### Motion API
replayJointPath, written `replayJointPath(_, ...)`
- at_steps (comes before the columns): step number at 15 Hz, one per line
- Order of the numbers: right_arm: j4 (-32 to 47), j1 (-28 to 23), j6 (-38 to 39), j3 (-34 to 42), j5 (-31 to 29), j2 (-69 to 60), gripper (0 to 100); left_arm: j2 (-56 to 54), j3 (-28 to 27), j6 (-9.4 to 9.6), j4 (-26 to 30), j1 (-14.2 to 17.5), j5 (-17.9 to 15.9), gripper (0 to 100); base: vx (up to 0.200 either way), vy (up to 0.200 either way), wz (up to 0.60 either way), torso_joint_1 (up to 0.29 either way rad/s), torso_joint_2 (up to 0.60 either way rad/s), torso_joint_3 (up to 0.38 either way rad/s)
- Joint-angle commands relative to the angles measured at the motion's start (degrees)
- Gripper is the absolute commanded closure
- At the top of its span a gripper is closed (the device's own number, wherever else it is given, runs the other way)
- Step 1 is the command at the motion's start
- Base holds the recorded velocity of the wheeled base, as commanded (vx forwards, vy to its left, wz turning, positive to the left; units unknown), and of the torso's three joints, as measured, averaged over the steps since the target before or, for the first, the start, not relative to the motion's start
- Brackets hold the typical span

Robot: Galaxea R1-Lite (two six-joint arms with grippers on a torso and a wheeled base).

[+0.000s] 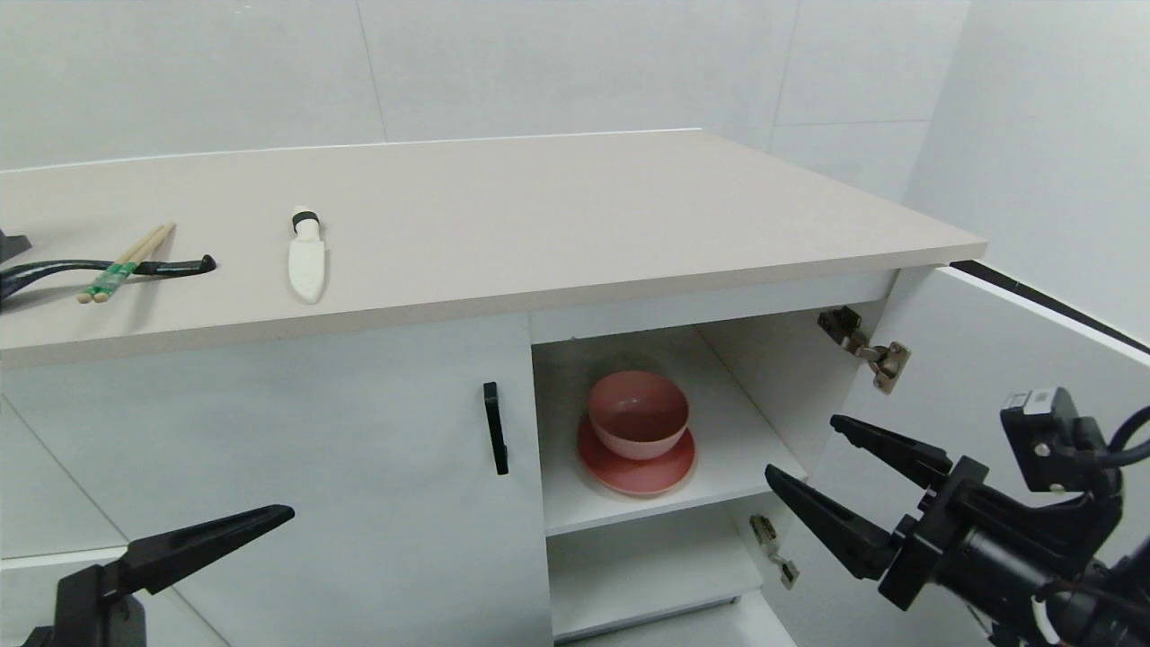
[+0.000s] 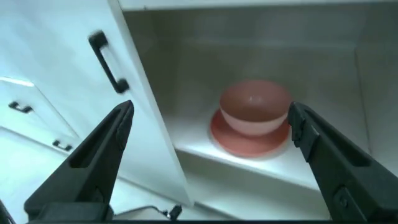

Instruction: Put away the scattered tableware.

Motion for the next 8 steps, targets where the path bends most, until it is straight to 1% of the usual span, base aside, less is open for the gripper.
replayJointPath(1, -0.06, -1.46, -5.07, 0.11, -1.85, -4.59, 0, -0.13, 0.15, 0.01, -0.02, 0.08, -0.04, 0, 0.000, 0.000, 0.00, 0.000, 0.00, 0.000)
replayJointPath(2, -0.06, -2.51, -8.41, 0.11, -2.64, -6.44, 0, -0.22, 0.42, 0.01, -0.28, 0.08, -0.04, 0, 0.000, 0.000, 0.00, 0.000, 0.00, 0.000)
replayJointPath(3, -0.06, -4.36, -13.94, 0.11, -3.52, -11.98, 0, -0.83, 0.77, 0.01, 0.16, 0.96, -0.04, 0, 0.000, 0.000, 0.00, 0.000, 0.00, 0.000)
replayJointPath(4, -0.06, -5.94, -14.91, 0.11, -4.40, -16.20, 0, -2.33, 0.77, -0.60, 1.04, 3.07, 0.05, 0, 0.000, 0.000, 0.00, 0.000, 0.00, 0.000)
replayJointPath(5, 0.21, -6.82, -14.91, 0.11, -5.19, -19.18, 0, -4.09, 0.77, -0.78, 2.00, 5.53, 0.05, 0, 0.000, 0.000, 0.00, 0.000, 0.00, 0.000)
replayJointPath(6, 6.45, -7.17, -14.21, 0.11, -5.98, -26.22, 0, -8.83, 0.77, -0.78, 5.17, 8.87, -0.04, 0, 0.000, 0.000, 0.00, 0.000, 0.00, 0.000)
replayJointPath(8, 22.62, -7.17, -14.56, 0.11, -5.89, -38.17, 0, -16.83, 0.77, -1.22, 12.90, 12.12, -0.21, 0, 0.000, 0.000, 0.00, 0.000, 0.00, 0.000)
